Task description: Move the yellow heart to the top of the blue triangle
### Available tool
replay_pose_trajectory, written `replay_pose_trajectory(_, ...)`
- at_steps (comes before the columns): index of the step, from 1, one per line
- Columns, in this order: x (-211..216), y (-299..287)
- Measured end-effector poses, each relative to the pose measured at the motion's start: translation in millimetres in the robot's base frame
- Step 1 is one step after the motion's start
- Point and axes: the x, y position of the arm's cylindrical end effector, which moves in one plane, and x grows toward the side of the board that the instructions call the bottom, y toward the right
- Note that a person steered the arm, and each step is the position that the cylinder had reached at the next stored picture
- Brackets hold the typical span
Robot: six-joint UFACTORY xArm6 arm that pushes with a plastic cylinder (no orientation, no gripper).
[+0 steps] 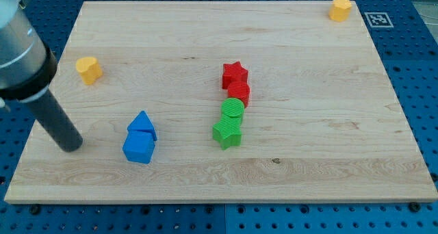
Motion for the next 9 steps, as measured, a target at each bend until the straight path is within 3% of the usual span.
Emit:
replay_pose_trajectory(4, -124.2, -38.5)
replay_pose_trajectory(6, -129.7, 10.2)
replay_pose_trajectory(8, -162.7, 6.1)
replay_pose_trajectory(9, -145.9, 37.9)
